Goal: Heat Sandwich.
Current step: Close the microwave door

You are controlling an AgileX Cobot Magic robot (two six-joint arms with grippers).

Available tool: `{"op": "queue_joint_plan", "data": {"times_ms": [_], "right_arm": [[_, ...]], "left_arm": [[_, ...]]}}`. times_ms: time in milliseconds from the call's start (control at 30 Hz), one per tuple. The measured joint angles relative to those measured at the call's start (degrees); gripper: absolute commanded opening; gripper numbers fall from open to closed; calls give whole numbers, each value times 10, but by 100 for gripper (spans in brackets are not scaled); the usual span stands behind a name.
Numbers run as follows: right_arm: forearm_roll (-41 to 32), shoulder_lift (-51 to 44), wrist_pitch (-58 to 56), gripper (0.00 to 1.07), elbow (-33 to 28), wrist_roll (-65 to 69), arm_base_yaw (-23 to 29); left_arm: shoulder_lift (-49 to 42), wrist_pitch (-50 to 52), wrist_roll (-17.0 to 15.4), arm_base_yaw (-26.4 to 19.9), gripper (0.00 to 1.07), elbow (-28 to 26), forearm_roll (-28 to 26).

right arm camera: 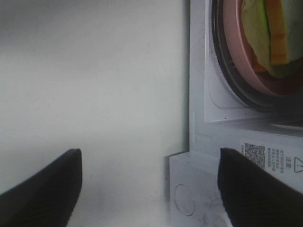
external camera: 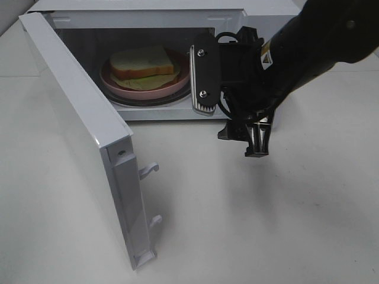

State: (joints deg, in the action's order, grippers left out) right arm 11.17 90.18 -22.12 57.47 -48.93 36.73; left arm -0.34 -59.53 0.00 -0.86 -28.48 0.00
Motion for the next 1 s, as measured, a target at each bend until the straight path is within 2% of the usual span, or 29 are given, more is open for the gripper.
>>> {"op": "queue_joint_plan", "data": {"times_ms": [533, 833, 1000], "right_arm": [[0, -132, -1, 76, -116, 65, 0], [0, -208, -23, 76, -171, 168, 0], [1, -254, -84, 76, -190, 250, 0]], "left_arm": [[0, 0, 0, 0, 98, 0, 0], [0, 0, 0, 0, 98, 0, 0], [0, 0, 0, 0, 98, 0, 0]]}}
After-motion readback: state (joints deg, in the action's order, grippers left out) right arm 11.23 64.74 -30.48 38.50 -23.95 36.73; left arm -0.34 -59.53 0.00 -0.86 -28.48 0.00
